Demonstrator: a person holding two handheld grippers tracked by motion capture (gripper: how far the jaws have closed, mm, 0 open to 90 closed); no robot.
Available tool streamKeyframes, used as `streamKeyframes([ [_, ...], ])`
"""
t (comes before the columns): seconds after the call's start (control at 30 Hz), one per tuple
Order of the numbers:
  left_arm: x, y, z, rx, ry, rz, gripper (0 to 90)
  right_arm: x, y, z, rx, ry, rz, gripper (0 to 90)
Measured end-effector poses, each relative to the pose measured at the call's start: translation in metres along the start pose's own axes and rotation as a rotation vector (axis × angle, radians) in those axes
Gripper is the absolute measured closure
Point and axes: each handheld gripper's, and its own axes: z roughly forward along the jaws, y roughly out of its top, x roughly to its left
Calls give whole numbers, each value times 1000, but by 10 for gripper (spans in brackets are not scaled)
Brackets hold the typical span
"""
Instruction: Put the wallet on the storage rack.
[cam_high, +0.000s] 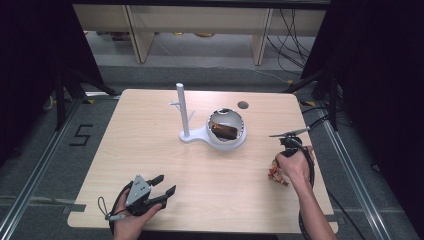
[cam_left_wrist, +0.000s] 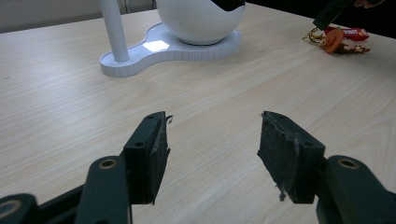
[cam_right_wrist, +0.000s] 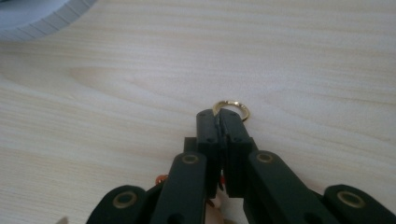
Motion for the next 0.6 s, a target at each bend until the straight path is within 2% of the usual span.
streamKeyframes([
  [0.07,0,0,0,-1,0,-1,414,1,1,-2,-12,1,5,884],
  [0.37,-1,1,0,2,-4,2,414,5,4,-21,-87,21,-36,884],
  [0.43,-2,2,1,-12,-21,-3,417,10,5,-28,-125,28,-35,884],
  [0.47,-3,3,0,-2,-18,1,417,10,5,-28,-125,28,-35,884],
  [0.5,-4,5,0,-14,-37,-7,421,11,6,-31,-168,17,-93,885],
  [0.6,-6,8,0,-12,-49,-4,431,15,6,-37,-185,25,-93,885],
])
